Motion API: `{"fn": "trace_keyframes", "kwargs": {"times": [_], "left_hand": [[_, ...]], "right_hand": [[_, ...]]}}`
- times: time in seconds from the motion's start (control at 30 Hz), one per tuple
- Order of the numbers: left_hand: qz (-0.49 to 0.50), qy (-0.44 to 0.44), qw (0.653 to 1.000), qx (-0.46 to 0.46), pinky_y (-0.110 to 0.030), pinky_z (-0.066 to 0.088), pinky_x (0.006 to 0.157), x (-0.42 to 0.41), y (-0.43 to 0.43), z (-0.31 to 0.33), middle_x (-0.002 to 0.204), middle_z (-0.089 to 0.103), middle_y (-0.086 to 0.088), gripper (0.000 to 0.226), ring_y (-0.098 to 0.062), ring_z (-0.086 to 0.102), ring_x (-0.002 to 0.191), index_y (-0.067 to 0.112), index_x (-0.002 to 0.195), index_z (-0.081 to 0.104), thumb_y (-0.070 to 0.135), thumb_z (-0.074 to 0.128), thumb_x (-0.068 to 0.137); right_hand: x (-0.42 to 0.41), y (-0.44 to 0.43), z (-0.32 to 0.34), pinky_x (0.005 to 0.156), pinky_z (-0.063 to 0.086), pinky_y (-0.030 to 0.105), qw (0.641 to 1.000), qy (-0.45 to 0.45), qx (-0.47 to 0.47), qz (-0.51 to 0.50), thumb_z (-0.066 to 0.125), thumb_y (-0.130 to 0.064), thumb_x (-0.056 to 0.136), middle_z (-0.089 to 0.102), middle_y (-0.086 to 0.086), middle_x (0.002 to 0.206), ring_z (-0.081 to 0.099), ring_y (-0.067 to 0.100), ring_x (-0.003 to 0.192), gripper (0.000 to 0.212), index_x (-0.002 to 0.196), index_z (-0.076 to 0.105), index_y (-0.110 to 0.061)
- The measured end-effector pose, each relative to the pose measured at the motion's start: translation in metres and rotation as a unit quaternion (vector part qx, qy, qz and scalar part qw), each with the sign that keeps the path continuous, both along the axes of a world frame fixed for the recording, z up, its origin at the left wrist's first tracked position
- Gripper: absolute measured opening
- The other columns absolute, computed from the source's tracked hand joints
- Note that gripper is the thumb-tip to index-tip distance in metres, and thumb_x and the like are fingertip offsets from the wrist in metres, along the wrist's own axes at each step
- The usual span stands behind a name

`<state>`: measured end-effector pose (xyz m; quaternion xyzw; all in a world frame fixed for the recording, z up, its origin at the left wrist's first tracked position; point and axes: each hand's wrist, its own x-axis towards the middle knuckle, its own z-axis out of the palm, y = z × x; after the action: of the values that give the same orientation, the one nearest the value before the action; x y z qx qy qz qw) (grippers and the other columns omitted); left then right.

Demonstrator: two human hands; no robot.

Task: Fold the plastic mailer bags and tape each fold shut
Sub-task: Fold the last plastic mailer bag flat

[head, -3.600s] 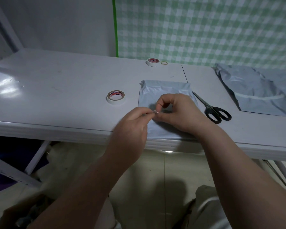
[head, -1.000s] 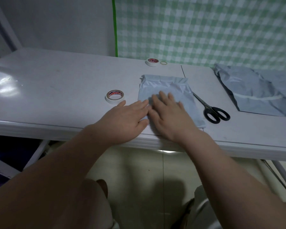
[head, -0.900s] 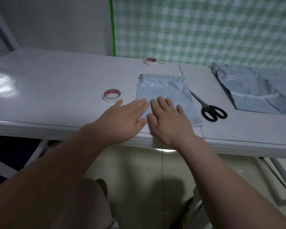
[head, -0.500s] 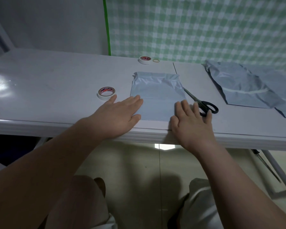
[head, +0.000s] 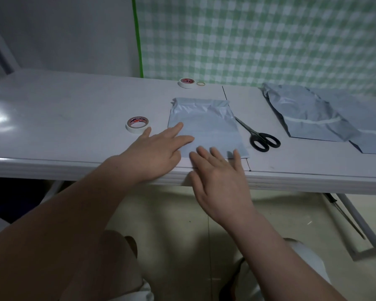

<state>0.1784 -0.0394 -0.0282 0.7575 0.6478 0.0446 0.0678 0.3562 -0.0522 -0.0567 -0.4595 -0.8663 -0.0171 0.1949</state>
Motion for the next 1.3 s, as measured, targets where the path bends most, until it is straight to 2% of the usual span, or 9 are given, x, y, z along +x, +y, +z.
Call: {"fn": "trace_keyframes", "kwargs": {"times": [0.1, 0.33, 0.47, 0.67, 0.8, 0.9, 0.97, 1.1, 1.3], "left_hand": [[0.005, -0.001, 1.000, -0.008, -0.045, 0.004, 0.118, -0.001, 0.000, 0.001, 0.160, -0.001, 0.007, 0.048, -0.012, 0.020, 0.143, 0.042, 0.146, 0.021, 0.028, 0.026, 0.100], [0.000, -0.007, 1.000, -0.014, -0.043, 0.001, 0.118, -0.003, -0.004, 0.000, 0.160, -0.001, 0.007, 0.048, -0.012, 0.018, 0.144, 0.042, 0.146, 0.019, 0.026, 0.024, 0.101], [0.015, 0.086, 0.995, 0.043, -0.049, 0.002, 0.117, 0.015, -0.005, 0.008, 0.157, 0.012, -0.001, 0.048, -0.016, 0.027, 0.139, 0.035, 0.143, 0.028, 0.021, 0.033, 0.097], [-0.014, 0.066, 0.992, 0.108, -0.035, 0.014, 0.114, 0.091, -0.025, 0.006, 0.124, 0.044, 0.002, 0.041, -0.017, 0.052, 0.102, 0.024, 0.131, 0.049, 0.022, 0.038, 0.091], [0.042, 0.049, 0.990, 0.128, -0.033, 0.024, 0.107, 0.104, -0.031, -0.009, 0.114, 0.045, 0.004, 0.041, -0.015, 0.050, 0.104, 0.021, 0.131, 0.043, 0.024, 0.034, 0.091], [0.051, 0.048, 0.986, 0.149, -0.035, 0.026, 0.105, 0.109, -0.033, -0.012, 0.098, 0.037, 0.005, 0.036, -0.015, 0.049, 0.100, 0.022, 0.122, 0.049, 0.025, 0.034, 0.089], [0.056, 0.042, 0.984, 0.161, -0.040, 0.025, 0.109, 0.107, -0.033, -0.015, 0.098, 0.044, 0.004, 0.038, -0.019, 0.050, 0.099, 0.021, 0.119, 0.054, 0.026, 0.034, 0.086], [0.067, 0.037, 0.969, 0.233, -0.049, 0.040, 0.099, 0.097, -0.033, -0.020, 0.078, 0.057, -0.003, 0.042, -0.026, 0.055, 0.073, 0.012, 0.087, 0.069, 0.025, 0.032, 0.074], [0.098, 0.041, 0.959, 0.264, -0.050, 0.025, 0.109, 0.076, -0.038, -0.031, 0.072, 0.054, -0.004, 0.028, -0.025, 0.052, 0.067, 0.009, 0.077, 0.064, 0.020, 0.039, 0.074]], "right_hand": [[0.011, 0.000, 0.000, 0.109, 0.022, 0.055, 0.999, 0.013, 0.022, -0.039, 0.046, -0.035, 0.088, 0.063, -0.007, 0.122, 0.056, 0.020, 0.116, 0.032, 0.113, 0.063, -0.024], [0.049, 0.000, -0.001, 0.110, 0.019, 0.056, 0.994, 0.005, 0.028, -0.105, 0.046, -0.046, 0.085, 0.056, 0.000, 0.117, 0.059, 0.018, 0.103, 0.041, 0.119, 0.059, -0.027], [0.051, 0.001, 0.001, 0.110, 0.020, 0.054, 0.994, 0.005, 0.030, -0.107, 0.040, -0.053, 0.083, 0.056, 0.002, 0.109, 0.058, 0.018, 0.103, 0.049, 0.117, 0.060, -0.027], [0.051, 0.000, -0.007, 0.109, 0.023, 0.054, 0.992, -0.001, 0.044, -0.117, 0.047, -0.050, 0.080, 0.055, 0.001, 0.106, 0.058, 0.017, 0.098, 0.049, 0.121, 0.058, -0.027], [0.048, 0.000, -0.011, 0.109, 0.020, 0.051, 0.992, 0.009, 0.042, -0.119, 0.040, -0.045, 0.077, 0.051, 0.001, 0.105, 0.058, 0.018, 0.098, 0.048, 0.119, 0.056, -0.028], [0.046, 0.000, -0.013, 0.107, 0.020, 0.049, 0.991, 0.026, 0.059, -0.118, 0.041, -0.042, 0.074, 0.050, 0.002, 0.102, 0.057, 0.019, 0.095, 0.046, 0.113, 0.058, -0.026], [0.046, -0.001, -0.015, 0.106, 0.020, 0.051, 0.990, 0.035, 0.064, -0.121, 0.040, -0.043, 0.075, 0.050, 0.002, 0.103, 0.056, 0.020, 0.096, 0.045, 0.112, 0.058, -0.026], [0.046, 0.001, -0.018, 0.106, 0.021, 0.053, 0.990, 0.032, 0.063, -0.126, 0.049, -0.050, 0.078, 0.049, 0.003, 0.103, 0.053, 0.025, 0.104, 0.041, 0.109, 0.058, -0.026], [0.047, 0.006, -0.018, 0.107, 0.020, 0.057, 0.990, 0.023, 0.064, -0.126, 0.067, -0.059, 0.071, 0.049, 0.004, 0.103, 0.049, 0.029, 0.109, 0.048, 0.102, 0.058, -0.024]]}}
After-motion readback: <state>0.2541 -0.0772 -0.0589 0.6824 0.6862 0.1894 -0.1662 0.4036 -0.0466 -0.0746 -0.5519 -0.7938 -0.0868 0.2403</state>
